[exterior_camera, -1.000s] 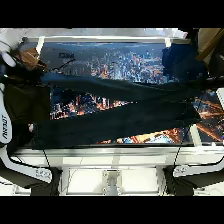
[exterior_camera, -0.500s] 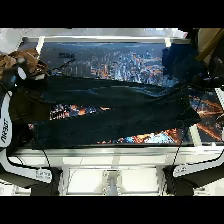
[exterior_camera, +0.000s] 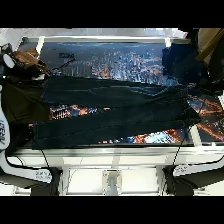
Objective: Fold the clothes and pants, and hang the long-sleeved shirts on hangers.
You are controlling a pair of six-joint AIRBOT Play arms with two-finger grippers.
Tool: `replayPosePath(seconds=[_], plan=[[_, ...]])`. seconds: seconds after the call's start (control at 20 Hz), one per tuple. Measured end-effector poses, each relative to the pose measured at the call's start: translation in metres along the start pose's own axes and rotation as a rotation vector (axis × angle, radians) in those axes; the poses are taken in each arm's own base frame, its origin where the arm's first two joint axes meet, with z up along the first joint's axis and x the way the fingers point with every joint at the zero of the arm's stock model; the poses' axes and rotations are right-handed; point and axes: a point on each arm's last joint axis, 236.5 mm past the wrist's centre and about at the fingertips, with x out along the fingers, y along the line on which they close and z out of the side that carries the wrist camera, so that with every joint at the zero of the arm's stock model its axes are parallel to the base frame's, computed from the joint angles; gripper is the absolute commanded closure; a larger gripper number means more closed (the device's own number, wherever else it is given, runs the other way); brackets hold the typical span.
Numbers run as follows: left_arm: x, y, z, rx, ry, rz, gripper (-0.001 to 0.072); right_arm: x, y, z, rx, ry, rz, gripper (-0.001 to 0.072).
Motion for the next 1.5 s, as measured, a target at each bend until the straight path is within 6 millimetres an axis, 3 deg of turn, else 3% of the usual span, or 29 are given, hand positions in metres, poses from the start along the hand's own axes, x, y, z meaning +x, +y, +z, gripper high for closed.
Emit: replayPosePath(seconds=[0.1,0.25,0.35,0.4,0.5,0.55,0.6,0.7,0.75,0.85,1.05,1.35,1.4,1.5], plan=[[-0.024,0.033,-0.02,0.004,0.032,0.098,0.0232,-0.009,-0.013,-0.03,0.019,0.039,-0.009,0.0224],[-0.056,0.108,-0.088,-0.099,0.132,0.258,0.0251,-0.013,-0.025,-0.092,0.075,0.094,0.005,0.0223],[-0.069,0.15,-0.148,-0.225,0.209,0.31,0.0487,-0.011,-0.022,-0.126,0.113,0.103,0.035,0.0224],[-0.072,0.163,-0.181,-0.304,0.252,0.309,0.0514,-0.011,-0.02,-0.14,0.124,0.107,0.043,0.0223],[-0.073,0.172,-0.24,-0.45,0.334,0.257,0.0486,-0.011,-0.013,-0.156,0.139,0.099,0.062,0.0224],[-0.072,0.17,-0.265,-0.519,0.366,0.215,0.0399,-0.014,-0.009,-0.16,0.142,0.089,0.071,0.0224],[-0.071,0.168,-0.285,-0.572,0.391,0.181,0.0324,-0.015,-0.006,-0.161,0.145,0.077,0.077,0.0224],[-0.07,0.16,-0.315,-0.657,0.437,0.109,0.0259,-0.02,0.002,-0.16,0.146,0.046,0.099,0.0224],[-0.069,0.157,-0.324,-0.681,0.449,0.085,0.0215,-0.022,0.005,-0.159,0.148,0.035,0.108,0.0224],[-0.067,0.149,-0.33,-0.721,0.451,0.036,0.0208,-0.024,0.012,-0.155,0.153,0.01,0.133,0.0224],[-0.059,0.14,-0.322,-0.791,0.4,-0.033,0.0208,-0.027,0.02,-0.151,0.158,-0.015,0.16,0.0224],[-0.039,0.126,-0.327,-0.828,0.478,-0.075,0.021,-0.028,0.023,-0.149,0.153,-0.025,0.172,0.0224],[-0.034,0.122,-0.329,-0.819,0.496,-0.08,0.0239,-0.028,0.023,-0.148,0.152,-0.026,0.173,0.0224],[-0.025,0.118,-0.331,-0.811,0.522,-0.083,0.0597,-0.028,0.024,-0.15,0.15,-0.018,0.176,0.0224]])
